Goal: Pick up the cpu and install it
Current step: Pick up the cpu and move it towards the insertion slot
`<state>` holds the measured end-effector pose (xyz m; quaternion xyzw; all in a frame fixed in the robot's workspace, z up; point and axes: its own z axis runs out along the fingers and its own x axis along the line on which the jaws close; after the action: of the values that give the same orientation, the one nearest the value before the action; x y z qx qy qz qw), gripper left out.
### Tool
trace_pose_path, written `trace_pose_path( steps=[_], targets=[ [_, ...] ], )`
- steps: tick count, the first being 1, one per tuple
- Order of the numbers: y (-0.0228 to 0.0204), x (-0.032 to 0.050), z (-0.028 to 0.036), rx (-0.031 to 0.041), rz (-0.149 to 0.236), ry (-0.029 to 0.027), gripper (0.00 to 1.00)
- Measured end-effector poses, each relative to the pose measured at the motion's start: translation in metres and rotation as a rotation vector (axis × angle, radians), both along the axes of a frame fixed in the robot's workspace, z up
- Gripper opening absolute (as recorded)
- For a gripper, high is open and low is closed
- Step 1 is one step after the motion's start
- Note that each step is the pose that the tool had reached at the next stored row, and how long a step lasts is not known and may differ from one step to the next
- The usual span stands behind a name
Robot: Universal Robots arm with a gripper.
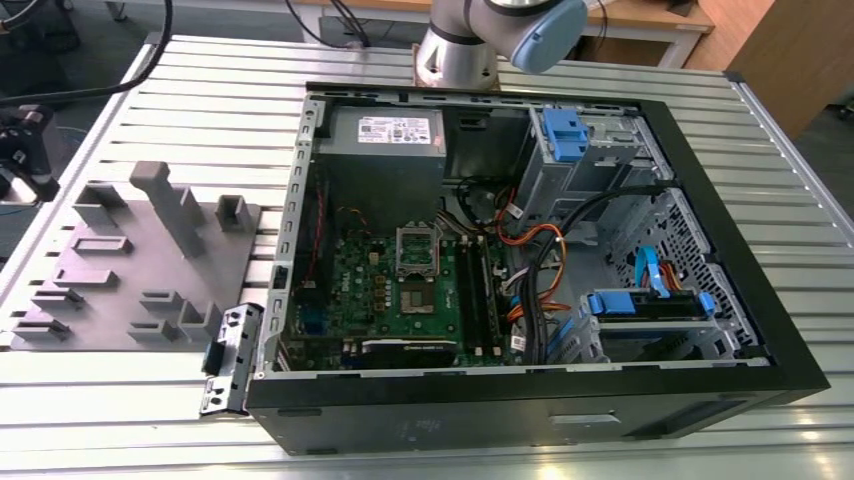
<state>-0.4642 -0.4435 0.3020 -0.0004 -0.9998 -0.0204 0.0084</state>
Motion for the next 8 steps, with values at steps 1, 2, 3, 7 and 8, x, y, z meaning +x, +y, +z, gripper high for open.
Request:
trace_pose_path(
  steps=[1,2,3,7,8],
  targets=[
    [0.0000,0.0000,0.0028,0.0000,0.000,0.0000,0.47],
    [0.0000,0.0000,0.0055,0.0000,0.000,0.0000,0.47],
    [0.0000,0.0001,0.0080,0.0001,0.000,-0.0001,0.47],
    [0.0000,0.0001,0.0181,0.0000,0.000,0.0000,0.47],
    [0.0000,0.0001,0.0206,0.0000,0.000,0.0000,0.47]
  ],
)
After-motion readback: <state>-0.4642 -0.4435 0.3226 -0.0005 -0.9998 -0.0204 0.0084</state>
